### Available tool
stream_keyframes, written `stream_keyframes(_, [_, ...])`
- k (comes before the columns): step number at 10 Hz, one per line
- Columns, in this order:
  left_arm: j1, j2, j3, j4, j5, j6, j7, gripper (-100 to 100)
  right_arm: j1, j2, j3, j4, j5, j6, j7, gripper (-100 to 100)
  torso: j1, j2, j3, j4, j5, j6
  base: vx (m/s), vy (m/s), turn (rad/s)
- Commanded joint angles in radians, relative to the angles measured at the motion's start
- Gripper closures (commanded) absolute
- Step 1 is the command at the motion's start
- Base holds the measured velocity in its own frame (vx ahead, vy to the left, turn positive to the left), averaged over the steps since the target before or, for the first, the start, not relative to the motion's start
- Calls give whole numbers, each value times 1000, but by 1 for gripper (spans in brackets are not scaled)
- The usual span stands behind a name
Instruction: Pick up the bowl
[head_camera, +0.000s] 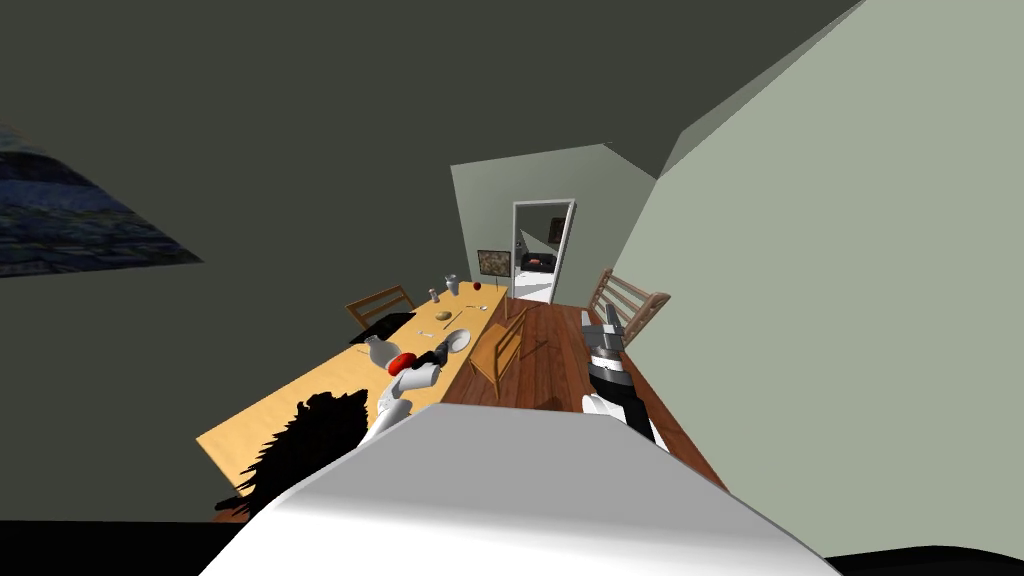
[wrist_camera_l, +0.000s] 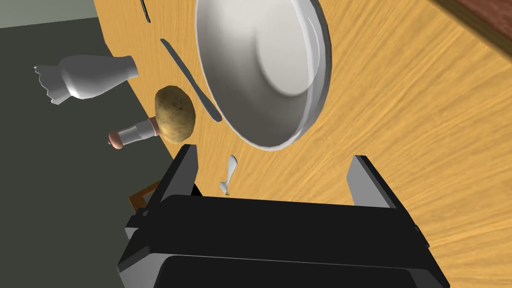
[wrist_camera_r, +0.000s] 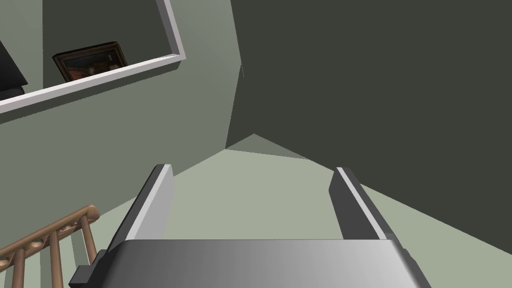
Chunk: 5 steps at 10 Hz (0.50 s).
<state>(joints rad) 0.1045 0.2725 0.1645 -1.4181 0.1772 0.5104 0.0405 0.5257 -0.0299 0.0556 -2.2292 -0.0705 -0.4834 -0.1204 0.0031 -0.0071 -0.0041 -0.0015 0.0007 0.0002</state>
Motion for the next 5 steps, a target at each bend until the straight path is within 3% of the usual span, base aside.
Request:
stream_keyframes(1, [-2, -10, 4, 15, 9, 42, 8, -100, 0, 0, 0, 0, 0, 0, 0, 0, 0, 0, 0, 0, 0, 0, 97, 58, -15])
stream_keyframes(5, [-6, -42, 2, 83, 34, 100, 23, -100, 0, 0, 0, 0, 0, 0, 0, 0, 0, -2, -1, 0, 0, 0, 111, 56, -31])
